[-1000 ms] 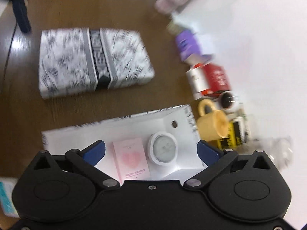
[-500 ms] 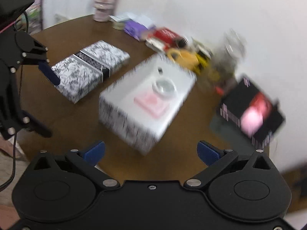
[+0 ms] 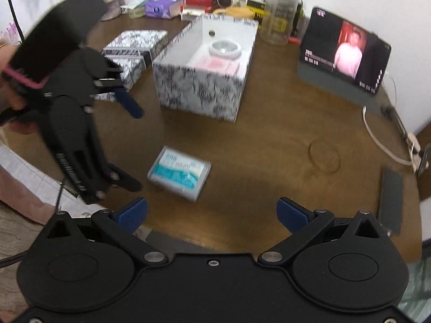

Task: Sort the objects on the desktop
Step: 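Move the left gripper over the blue-white floss pack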

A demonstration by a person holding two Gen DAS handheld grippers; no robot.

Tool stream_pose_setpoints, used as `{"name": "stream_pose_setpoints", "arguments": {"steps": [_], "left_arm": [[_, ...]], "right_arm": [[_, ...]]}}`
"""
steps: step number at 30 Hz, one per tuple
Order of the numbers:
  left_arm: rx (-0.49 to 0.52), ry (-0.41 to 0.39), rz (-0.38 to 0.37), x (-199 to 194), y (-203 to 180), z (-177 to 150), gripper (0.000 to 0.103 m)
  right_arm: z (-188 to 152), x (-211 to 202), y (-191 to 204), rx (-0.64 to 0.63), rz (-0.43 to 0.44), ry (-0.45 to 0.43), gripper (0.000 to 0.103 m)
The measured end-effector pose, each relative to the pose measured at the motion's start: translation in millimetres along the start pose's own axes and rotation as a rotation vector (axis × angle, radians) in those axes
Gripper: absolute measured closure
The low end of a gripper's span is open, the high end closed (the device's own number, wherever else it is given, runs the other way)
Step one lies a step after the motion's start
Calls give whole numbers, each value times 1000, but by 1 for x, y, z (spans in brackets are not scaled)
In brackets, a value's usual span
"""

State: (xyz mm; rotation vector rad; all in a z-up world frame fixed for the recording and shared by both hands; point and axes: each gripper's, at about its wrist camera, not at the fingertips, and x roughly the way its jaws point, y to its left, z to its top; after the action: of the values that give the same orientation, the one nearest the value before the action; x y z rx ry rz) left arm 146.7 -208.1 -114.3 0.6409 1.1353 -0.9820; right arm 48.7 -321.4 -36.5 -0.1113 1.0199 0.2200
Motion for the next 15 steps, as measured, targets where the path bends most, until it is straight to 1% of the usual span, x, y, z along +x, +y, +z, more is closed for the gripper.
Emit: {"name": "stream_pose_setpoints", "arguments": {"steps": [2,4,6,10,12,13,14,15], "left_arm": [[24,22,-26,16,-1,5,0],[47,32,-36,28,-1,9,0],[91,39,-43,39,-2,11,1],[167,87,-37,56,-5,13,1],[202,107,-38,63,-6,13,2],[215,118,-43,67,-6,14,5],[228,129,-49,70,-6,14,12],[239,138,-51,72,-6,14,13]], "right_arm": [[-5,2,2,15,2,12,0],[-11,5,4,32,4,22,0],[-15,6,5,54,10,23,0],[-23,9,6,98,14,23,0],[-21,12,5,122,16,23,0],[-21,13,4,134,18,23,0],[-23,14,4,143,21,23,0],[-24,14,5,151,23,23,0]]}}
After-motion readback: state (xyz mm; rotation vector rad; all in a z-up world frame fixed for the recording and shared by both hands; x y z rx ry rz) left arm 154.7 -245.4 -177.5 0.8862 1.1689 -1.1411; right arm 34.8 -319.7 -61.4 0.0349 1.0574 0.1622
